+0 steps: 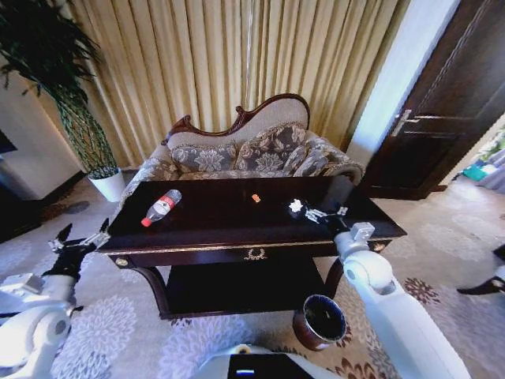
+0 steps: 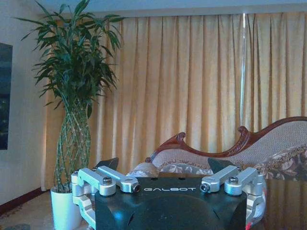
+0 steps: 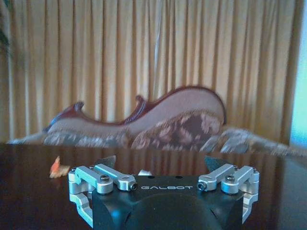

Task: Move to the front of the table and place the trash on the table into the trash bin.

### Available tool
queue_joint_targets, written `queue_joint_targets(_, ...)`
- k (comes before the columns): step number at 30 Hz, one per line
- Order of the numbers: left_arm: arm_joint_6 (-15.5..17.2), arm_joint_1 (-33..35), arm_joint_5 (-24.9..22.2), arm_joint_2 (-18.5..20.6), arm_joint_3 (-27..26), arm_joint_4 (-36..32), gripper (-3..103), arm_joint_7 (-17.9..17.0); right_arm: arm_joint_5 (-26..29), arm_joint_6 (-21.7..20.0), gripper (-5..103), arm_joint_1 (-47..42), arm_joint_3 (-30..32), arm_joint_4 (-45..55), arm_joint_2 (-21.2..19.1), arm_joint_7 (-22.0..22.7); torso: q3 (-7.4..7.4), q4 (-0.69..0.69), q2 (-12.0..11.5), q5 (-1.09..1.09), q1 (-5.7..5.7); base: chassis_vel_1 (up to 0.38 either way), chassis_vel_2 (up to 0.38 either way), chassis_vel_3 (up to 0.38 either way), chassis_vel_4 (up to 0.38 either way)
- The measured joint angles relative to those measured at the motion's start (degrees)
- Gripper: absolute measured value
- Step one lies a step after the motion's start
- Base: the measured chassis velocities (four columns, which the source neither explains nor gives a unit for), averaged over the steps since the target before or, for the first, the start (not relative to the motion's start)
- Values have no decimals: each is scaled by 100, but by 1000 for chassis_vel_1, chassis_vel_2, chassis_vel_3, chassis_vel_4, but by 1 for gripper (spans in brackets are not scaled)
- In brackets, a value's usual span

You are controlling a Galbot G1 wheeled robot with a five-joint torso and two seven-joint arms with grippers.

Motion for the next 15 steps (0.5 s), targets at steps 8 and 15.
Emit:
queue_joint_targets(8, 3, 15, 94, -48, 78, -60, 100, -1, 382, -700, 100, 412, -293, -259, -76, -42, 1, 0, -2, 0, 2, 0, 0, 0, 0)
queue_joint_targets(15, 31, 54, 143, -66, 88, -125, 100, -13, 749, -1125, 100, 1205, -466, -785, -157, 122, 1, 0, -2, 0, 3, 0, 0, 0, 0)
